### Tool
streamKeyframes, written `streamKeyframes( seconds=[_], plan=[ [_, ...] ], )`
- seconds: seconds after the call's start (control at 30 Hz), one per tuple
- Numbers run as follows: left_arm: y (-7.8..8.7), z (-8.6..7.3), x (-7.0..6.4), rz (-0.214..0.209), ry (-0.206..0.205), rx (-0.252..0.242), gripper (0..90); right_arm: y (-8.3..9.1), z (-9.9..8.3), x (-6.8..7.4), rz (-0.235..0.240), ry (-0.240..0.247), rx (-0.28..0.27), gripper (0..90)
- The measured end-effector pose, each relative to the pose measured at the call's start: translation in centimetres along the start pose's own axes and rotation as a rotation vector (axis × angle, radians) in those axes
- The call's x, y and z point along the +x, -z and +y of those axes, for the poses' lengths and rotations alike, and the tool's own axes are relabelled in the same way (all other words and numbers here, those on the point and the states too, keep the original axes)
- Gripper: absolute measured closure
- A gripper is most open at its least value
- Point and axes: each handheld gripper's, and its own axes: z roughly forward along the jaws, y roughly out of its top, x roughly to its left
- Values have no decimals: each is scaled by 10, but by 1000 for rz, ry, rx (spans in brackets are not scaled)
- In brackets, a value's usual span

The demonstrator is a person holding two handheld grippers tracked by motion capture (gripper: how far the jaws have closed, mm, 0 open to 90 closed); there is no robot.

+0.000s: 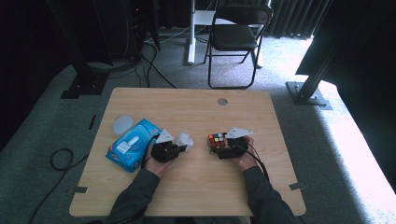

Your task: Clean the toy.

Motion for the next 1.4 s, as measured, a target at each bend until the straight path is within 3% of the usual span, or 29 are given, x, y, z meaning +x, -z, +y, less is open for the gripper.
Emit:
streamKeyframes(
  seconds=[0.5, 0.83, 1.27, 1.4],
  plan=[
    [0, 0, 0, 2, 0, 1, 828, 3, 9, -9, 46, 55, 46, 143],
    [-1, -1, -1, 0, 0, 3, 827, -8, 10, -15, 81, 83, 66, 138],
    [0, -1, -1, 2, -2, 0, 826, -17, 8, -19, 96, 79, 66, 145],
    [-1, -1, -1, 2, -3, -1, 825, -17, 8, -18, 80, 75, 67, 159]
  ],
)
